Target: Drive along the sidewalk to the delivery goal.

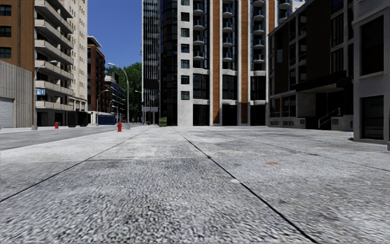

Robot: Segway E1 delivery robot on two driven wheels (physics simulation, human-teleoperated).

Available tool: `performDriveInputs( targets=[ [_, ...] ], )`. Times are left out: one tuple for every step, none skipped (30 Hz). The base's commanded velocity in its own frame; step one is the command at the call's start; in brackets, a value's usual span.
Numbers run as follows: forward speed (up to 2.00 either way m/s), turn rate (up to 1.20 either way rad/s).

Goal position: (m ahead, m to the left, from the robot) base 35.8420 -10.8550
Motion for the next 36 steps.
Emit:
performDriveInputs(
  targets=[
    [2.0, 0.0],
    [2.0, 0.0],
    [2.0, 0.0],
    [2.0, 0.0],
    [2.0, 0.0],
    [2.0, 0.0],
    [2.0, 0.0],
    [2.0, 0.0],
    [2.0, 0.0],
    [2.0, 0.0],
    [2.0, 0.0],
    [2.0, 0.0],
    [2.0, 0.0],
    [2.0, 0.0],
    [2.0, 0.0],
    [2.0, 0.0],
    [2.0, 0.0],
    [2.0, 0.0],
    [2.0, 0.0],
    [2.0, 0.0],
    [2.0, 0.0],
    [2.0, 0.0],
    [2.0, 0.0],
    [2.0, 0.0],
    [2.0, 0.0],
    [2.0, 0.0],
    [2.0, 0.0],
    [2.0, 0.0],
    [2.0, 0.0],
    [2.0, 0.0],
    [2.0, 0.0],
    [2.0, 0.0],
    [2.0, 0.0],
    [2.0, 0.0],
    [2.0, 0.0],
    [2.0, 0.0]
  ],
)
